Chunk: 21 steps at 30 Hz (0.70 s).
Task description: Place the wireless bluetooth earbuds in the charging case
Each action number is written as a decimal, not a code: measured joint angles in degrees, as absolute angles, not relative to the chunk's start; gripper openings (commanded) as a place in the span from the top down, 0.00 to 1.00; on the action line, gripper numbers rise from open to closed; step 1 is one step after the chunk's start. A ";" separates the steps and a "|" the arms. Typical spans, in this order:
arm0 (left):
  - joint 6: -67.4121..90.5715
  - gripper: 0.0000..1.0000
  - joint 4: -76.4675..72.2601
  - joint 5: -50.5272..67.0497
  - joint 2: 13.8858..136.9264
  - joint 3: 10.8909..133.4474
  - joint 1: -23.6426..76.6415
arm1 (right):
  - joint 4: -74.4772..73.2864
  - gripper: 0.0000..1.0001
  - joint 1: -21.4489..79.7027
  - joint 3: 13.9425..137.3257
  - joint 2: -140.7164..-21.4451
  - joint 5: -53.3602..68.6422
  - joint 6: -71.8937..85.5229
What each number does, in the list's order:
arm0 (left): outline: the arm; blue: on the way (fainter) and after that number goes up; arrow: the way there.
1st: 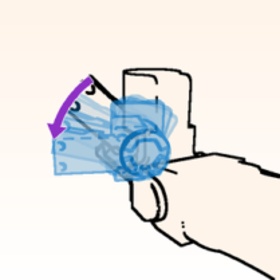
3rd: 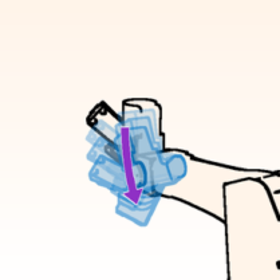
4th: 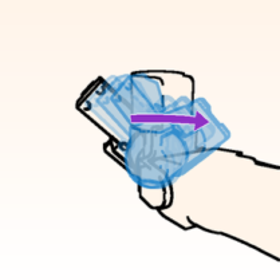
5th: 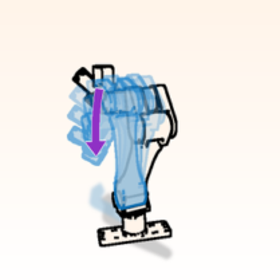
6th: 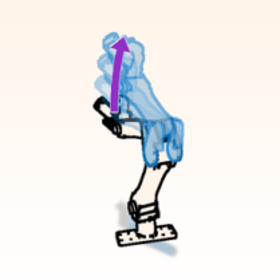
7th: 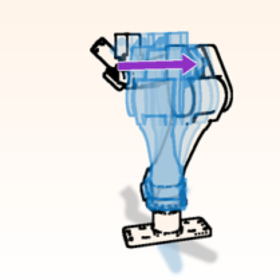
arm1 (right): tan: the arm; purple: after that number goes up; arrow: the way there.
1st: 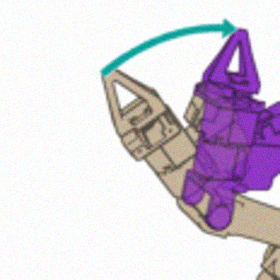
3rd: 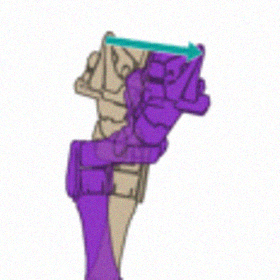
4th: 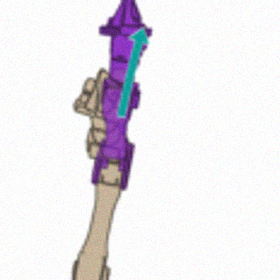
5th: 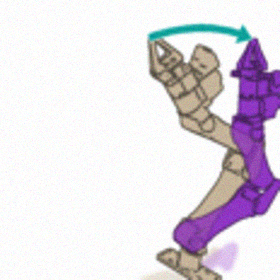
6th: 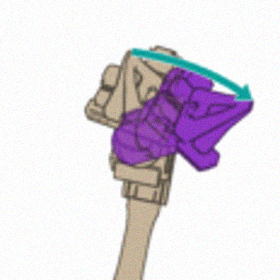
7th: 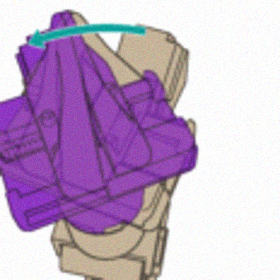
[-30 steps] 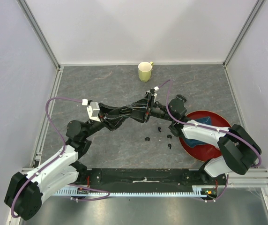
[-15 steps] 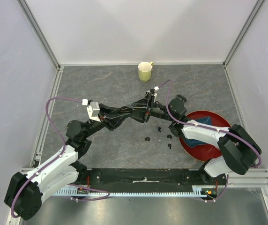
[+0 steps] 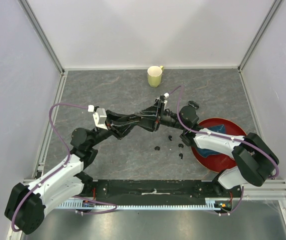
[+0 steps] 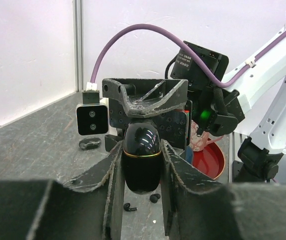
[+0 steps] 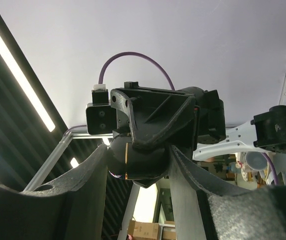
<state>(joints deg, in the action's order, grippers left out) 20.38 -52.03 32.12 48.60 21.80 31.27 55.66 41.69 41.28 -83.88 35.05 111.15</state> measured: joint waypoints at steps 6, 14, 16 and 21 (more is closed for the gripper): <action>20.53 0.60 -52.03 32.10 49.08 21.93 31.27 | 55.68 0.89 41.67 41.06 -83.88 34.68 111.26; 20.60 0.53 -51.96 32.10 49.08 21.93 31.59 | 56.10 0.89 41.80 41.04 -83.88 34.68 111.46; 20.60 0.56 -51.94 32.10 49.08 21.93 31.64 | 56.14 0.89 41.80 41.01 -83.96 34.68 111.57; 20.60 0.56 -51.94 32.10 49.34 21.93 31.64 | 56.62 0.89 41.80 41.01 -84.29 34.68 112.03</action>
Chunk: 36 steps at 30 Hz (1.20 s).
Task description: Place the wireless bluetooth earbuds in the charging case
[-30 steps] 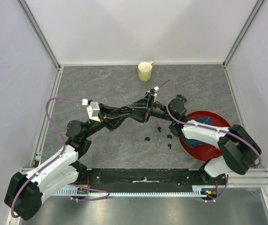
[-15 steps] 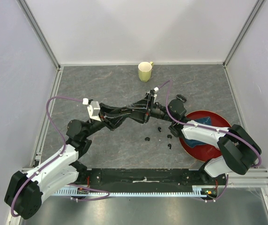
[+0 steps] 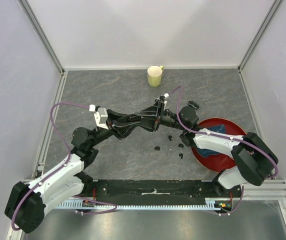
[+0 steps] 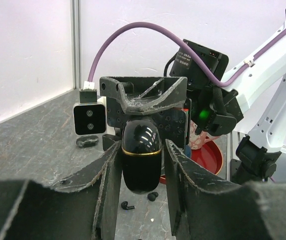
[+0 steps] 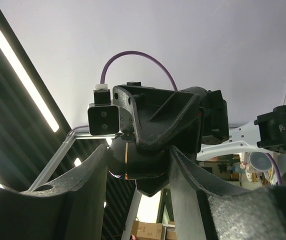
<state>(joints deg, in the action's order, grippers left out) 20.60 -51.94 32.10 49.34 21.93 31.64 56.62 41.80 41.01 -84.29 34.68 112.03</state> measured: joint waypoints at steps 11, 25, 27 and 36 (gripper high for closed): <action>20.60 0.56 -51.90 32.08 50.00 21.93 31.64 | 59.09 0.89 41.80 40.93 -84.51 34.63 113.36; 20.62 0.57 -52.01 32.10 50.33 22.98 31.64 | 59.00 0.89 41.80 40.64 -84.51 34.63 113.32; 20.62 0.57 -52.01 32.12 50.39 22.98 31.64 | 59.00 0.89 41.80 40.66 -84.51 34.63 113.30; 20.69 0.58 -52.01 32.16 50.87 22.98 31.66 | 59.02 0.89 41.80 40.66 -84.51 34.44 113.32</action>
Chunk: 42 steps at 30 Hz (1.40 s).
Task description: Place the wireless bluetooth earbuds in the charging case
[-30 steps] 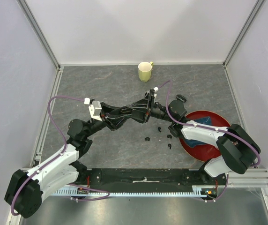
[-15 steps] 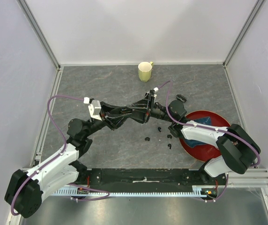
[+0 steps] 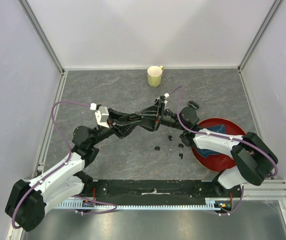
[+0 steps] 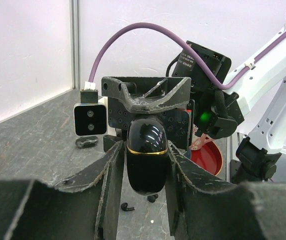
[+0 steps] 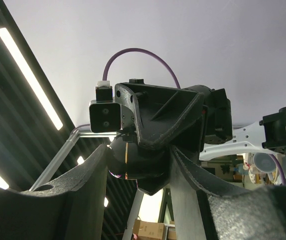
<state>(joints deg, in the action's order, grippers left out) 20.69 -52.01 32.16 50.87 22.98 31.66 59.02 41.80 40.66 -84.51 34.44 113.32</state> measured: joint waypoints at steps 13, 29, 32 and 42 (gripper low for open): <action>20.80 0.96 -51.86 32.29 51.00 23.09 31.86 | 59.00 0.85 41.78 40.64 -84.51 34.02 113.21; 20.73 0.98 -51.07 30.09 48.05 20.80 31.90 | 38.83 0.03 41.10 43.48 -78.32 32.21 94.59; 20.67 0.98 -52.25 30.09 46.78 19.64 31.90 | 25.39 0.03 40.73 47.99 -73.80 28.82 83.44; 21.52 0.98 -68.53 31.03 52.66 14.37 31.90 | -3.14 0.03 41.58 62.83 -65.54 20.62 49.98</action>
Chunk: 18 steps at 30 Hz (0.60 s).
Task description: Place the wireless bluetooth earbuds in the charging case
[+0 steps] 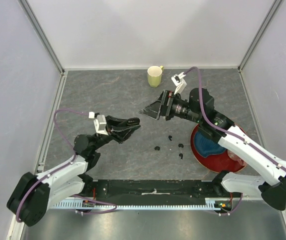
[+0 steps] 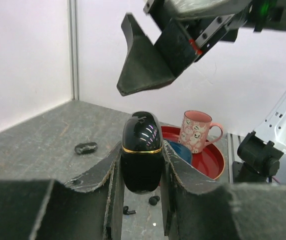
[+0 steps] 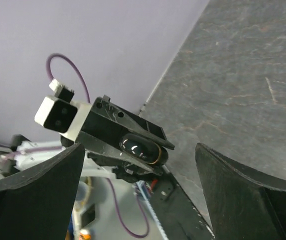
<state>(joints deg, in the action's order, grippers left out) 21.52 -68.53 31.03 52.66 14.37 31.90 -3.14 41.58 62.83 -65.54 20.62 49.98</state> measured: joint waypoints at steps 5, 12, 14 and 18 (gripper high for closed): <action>23.31 0.98 -71.44 33.69 59.53 14.39 31.90 | -11.79 0.03 44.25 66.74 -67.26 19.77 40.58; 23.62 0.98 -72.95 35.99 60.53 14.90 31.90 | -18.35 0.03 46.74 68.49 -69.91 17.72 35.16; 23.62 0.98 -73.19 36.18 60.40 15.09 31.90 | -19.11 0.03 46.94 68.55 -70.54 17.15 34.61; 23.62 0.98 -73.52 36.25 59.53 15.16 31.90 | -20.49 0.03 47.16 68.55 -71.20 16.34 34.09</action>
